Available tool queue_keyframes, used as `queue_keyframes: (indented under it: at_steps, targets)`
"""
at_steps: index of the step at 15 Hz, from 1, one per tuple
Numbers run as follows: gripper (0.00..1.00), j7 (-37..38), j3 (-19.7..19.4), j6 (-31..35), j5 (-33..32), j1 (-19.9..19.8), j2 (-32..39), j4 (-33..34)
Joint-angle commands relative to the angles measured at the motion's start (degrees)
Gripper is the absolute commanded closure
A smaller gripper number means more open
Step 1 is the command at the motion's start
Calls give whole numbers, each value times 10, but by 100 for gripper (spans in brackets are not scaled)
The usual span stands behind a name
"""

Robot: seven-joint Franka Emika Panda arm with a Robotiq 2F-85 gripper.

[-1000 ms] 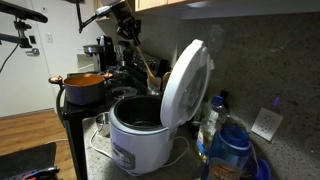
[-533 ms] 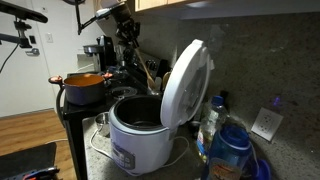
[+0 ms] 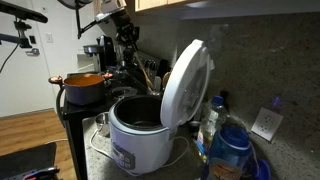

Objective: Get a wooden spoon from the rack, use it to stir in the cooker, and then put it back on the rack

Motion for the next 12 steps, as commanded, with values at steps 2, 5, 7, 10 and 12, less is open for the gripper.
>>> queue_keyframes:
  at_steps: [2, 5, 7, 10, 12]
  targets:
    - [95, -6, -6, 58, 3, -3, -5, -36]
    - [95, -11, -9, 79, 3, -5, 4, -43]
    - [95, -15, -12, 86, 6, -5, 12, -45]
    - [95, -20, -15, 94, 9, -4, 27, -46]
    - [95, -25, -18, 99, 10, -3, 37, -48]
